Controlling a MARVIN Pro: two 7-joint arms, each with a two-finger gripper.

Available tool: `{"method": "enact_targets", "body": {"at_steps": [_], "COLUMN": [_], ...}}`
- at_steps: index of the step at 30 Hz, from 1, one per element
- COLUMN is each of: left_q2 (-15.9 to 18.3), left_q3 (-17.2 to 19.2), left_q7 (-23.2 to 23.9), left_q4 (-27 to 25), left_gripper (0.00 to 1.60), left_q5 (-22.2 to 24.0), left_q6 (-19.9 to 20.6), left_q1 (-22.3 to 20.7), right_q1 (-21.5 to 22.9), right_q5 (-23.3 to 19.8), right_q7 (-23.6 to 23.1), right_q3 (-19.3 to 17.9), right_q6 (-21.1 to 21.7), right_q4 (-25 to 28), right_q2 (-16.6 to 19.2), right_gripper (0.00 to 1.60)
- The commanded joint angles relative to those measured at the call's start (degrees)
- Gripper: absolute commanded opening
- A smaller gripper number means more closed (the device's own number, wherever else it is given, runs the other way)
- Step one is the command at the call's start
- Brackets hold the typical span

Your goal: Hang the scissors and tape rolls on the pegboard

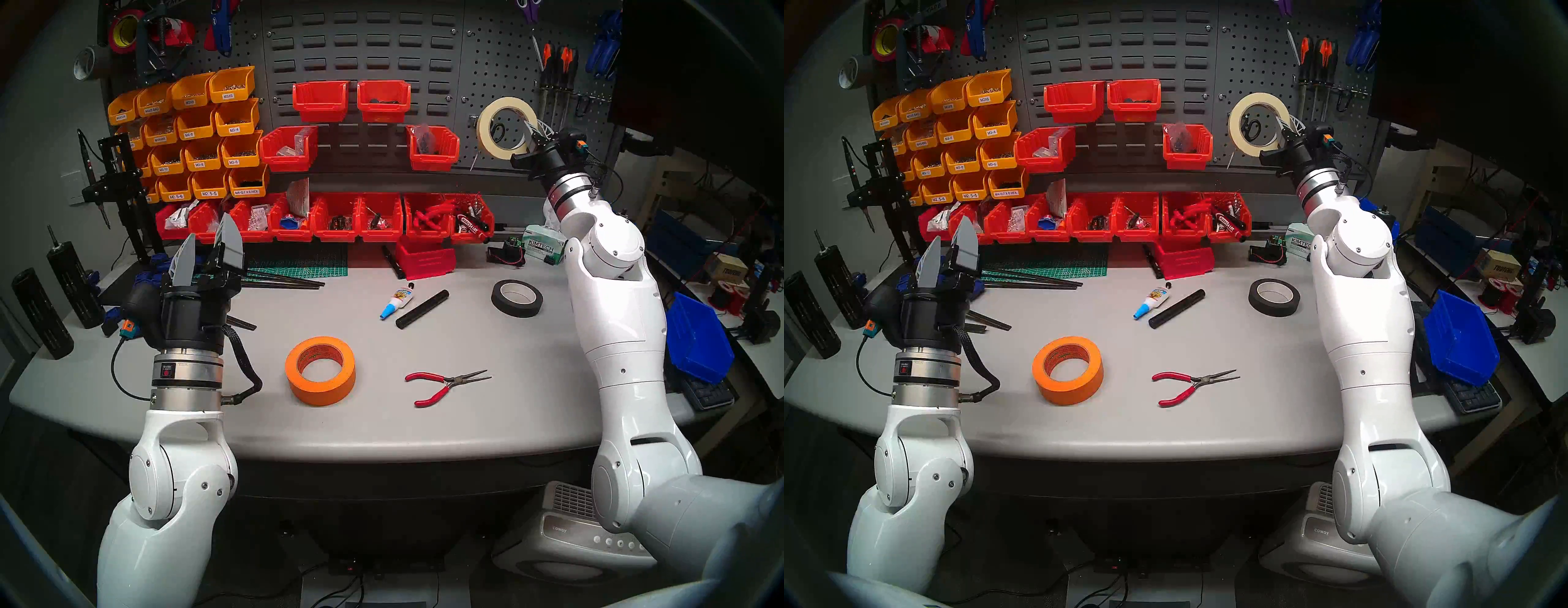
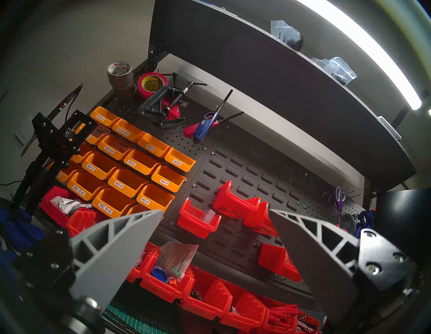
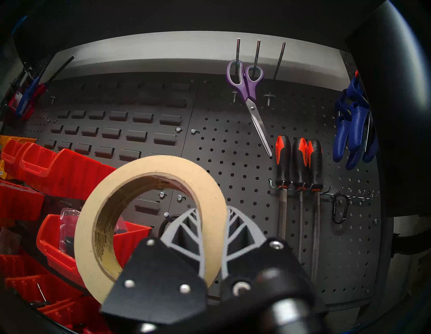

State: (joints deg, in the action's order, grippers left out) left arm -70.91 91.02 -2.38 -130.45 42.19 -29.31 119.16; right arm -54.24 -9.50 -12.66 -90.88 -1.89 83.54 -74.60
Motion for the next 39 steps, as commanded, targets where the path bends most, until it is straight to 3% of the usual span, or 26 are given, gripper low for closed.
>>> {"method": "enact_targets", "body": {"at_steps": [1, 17, 39], "left_q2": [-0.12, -0.13, -0.15], "left_q3": [0.12, 0.13, 0.13], "left_q7": [0.22, 0.22, 0.22], "left_q4": [-1.81, -1.83, -1.88], "left_gripper": [1.60, 1.60, 1.60], "left_q5": [0.05, 0.05, 0.06], "left_q6": [-0.56, -0.56, -0.56], "left_q1": [-0.59, -0.58, -0.56], "right_q1": [6.49, 10.36, 12.03], "right_q5": [-0.33, -0.73, 0.39], "right_q7": [-0.76, -2.87, -1.99], "right_q3": [0.29, 1.85, 2.50], "right_q6": [-0.98, -2.43, -2.24], "right_q4": [-2.01, -8.81, -13.98], "right_q2": [0.02, -1.21, -1.61], "right_gripper": [0.00, 0.00, 0.00]}}
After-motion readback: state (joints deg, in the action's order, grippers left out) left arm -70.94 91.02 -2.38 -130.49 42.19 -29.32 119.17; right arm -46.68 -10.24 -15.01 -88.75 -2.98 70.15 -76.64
